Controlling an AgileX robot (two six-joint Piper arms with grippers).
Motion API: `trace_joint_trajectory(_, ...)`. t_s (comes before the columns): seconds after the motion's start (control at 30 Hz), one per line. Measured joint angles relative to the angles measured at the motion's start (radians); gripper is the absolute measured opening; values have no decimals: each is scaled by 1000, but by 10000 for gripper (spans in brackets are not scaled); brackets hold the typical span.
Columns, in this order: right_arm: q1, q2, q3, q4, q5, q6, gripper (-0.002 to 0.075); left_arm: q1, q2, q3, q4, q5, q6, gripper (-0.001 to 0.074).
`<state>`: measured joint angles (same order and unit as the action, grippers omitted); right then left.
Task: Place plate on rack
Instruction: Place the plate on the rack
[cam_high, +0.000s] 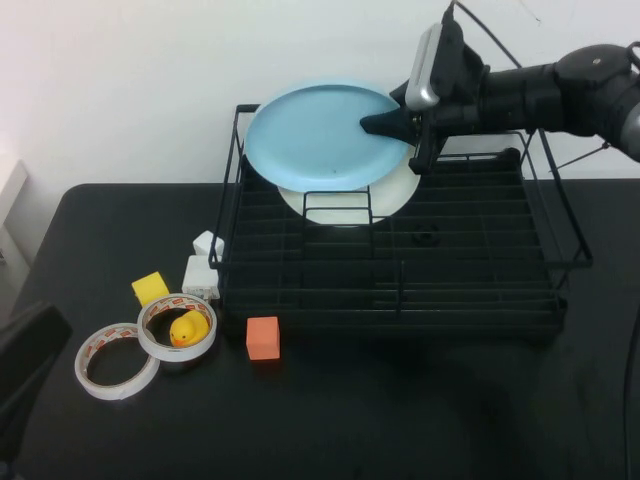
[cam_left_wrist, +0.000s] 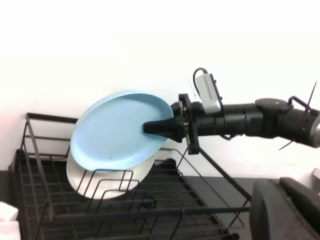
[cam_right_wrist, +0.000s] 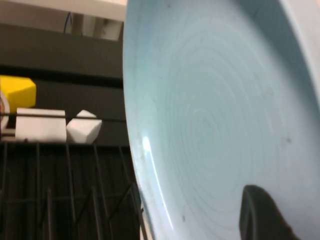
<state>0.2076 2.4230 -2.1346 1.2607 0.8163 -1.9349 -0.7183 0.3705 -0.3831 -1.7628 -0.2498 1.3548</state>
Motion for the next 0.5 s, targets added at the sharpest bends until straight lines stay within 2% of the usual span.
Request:
trace_joint_trajectory(0.33, 0, 2, -2, -11, -15, 7, 127, 0, 0, 45, 2, 0, 0, -1)
trace_joint_trajectory(0.5, 0, 2, -2, -74, -15, 60, 127, 0, 0, 45, 2, 0, 0, -1)
